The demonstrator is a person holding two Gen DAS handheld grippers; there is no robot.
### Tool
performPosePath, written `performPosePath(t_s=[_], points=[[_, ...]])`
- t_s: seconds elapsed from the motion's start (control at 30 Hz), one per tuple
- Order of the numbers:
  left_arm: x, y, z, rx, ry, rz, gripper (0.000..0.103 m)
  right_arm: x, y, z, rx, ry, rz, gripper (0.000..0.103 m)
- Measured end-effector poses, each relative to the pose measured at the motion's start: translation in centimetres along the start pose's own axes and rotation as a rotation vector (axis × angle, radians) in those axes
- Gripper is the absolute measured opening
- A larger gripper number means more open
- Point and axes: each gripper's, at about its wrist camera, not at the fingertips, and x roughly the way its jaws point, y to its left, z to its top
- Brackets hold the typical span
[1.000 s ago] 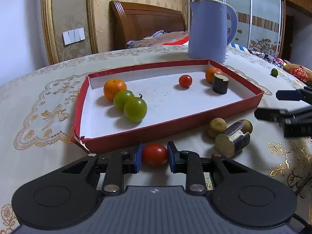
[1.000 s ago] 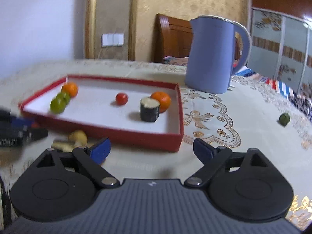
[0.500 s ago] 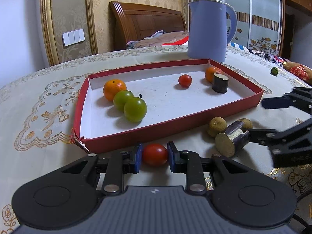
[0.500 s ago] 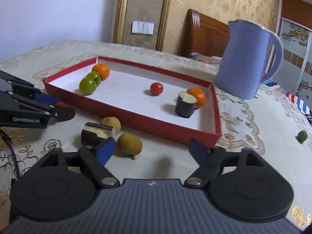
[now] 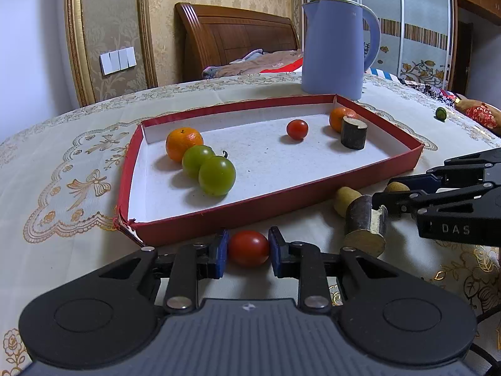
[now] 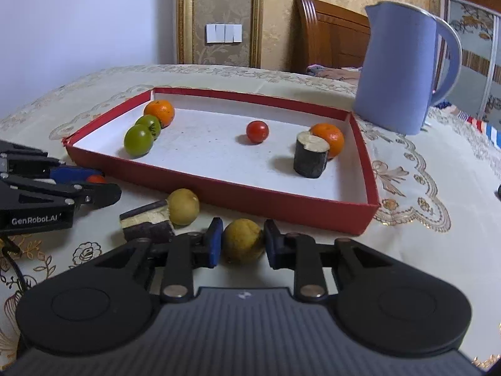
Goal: Organize fruits
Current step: 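Carry the cherry tomato and brown fruit over the tray with both tools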
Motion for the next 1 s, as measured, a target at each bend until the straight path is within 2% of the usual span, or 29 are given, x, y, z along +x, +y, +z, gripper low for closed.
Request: performPosePath(t_s=[0.47,0.67,0.8,0.9,1.0], points=[[-0.7,-0.1,-0.1,-0.026,-0.009,0.048,0.027,-0.3,-0.7,0.0,0.063,-0.014,-0.080,0.026],[-2.1,-0.1,0.6,-0.114,-0.046,0.058,0.027,-1.0,-0.7,0.2,0.091,-0.034,-0.073,0.026],[-3.1,-0.7,1.6,-0.102,-0.095,0.092,0.027,-1.8,-0.4,1.2,0.093,-0.074,-0.072,0.026],[-3.0,-0.8,2.3,-0.115,-0.096,0.075,0.027,-1.9,-0.3,1.9,0.088,-0.085,-0.074,0.026],[-2.4,-1.2,2.7,-0.105,-0.088,0.092,0.027,-1.7,-0.4,2.3,0.100,-0.087,-0.073,0.026]])
